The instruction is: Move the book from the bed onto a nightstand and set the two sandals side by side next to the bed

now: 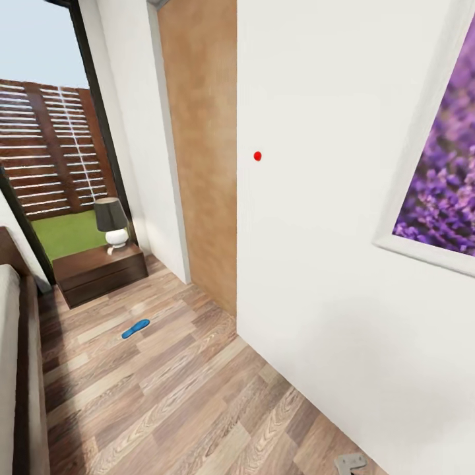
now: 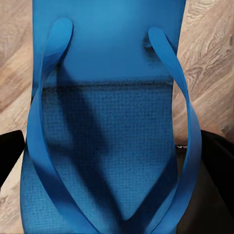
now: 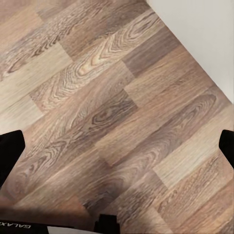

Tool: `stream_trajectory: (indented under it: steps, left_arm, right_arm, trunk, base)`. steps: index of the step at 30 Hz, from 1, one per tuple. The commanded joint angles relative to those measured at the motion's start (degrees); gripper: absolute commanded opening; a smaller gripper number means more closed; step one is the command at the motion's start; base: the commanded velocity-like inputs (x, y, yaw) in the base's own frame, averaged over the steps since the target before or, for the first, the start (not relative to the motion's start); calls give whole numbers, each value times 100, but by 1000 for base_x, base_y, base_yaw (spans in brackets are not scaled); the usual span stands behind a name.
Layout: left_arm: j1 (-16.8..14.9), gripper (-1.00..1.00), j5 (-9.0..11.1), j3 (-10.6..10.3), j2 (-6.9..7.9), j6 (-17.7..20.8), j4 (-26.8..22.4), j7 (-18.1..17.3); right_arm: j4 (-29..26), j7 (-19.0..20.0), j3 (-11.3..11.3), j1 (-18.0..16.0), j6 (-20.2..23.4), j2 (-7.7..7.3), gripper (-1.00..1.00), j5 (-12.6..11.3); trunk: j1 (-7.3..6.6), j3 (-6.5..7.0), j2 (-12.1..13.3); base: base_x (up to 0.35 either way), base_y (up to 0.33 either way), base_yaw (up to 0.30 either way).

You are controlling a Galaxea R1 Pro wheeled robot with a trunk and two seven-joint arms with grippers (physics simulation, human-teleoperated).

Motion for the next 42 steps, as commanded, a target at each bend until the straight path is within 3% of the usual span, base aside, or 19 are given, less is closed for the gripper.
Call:
stream_trajectory:
  steps: [1, 12, 42]
  left_arm:
    - [-5, -100, 37, -23, -1, -18, 5, 15]
    - [-5, -100, 36, -23, -1, -18, 5, 15]
    - [-5, -100, 72, 12, -1, -16, 5, -13]
  right_arm:
    - [-2, 1, 24, -3, -2, -5, 100, 13]
    - [-2, 1, 24, -3, -2, -5, 100, 13]
    - [7, 1, 32, -3, -2, -3, 100, 13]
  trunk:
    - [4, -7, -5]
    - [4, -7, -5]
    - [4, -7, -5]
  base:
    - [291, -5, 16]
    - [303, -1, 25]
    - [316, 70, 181]
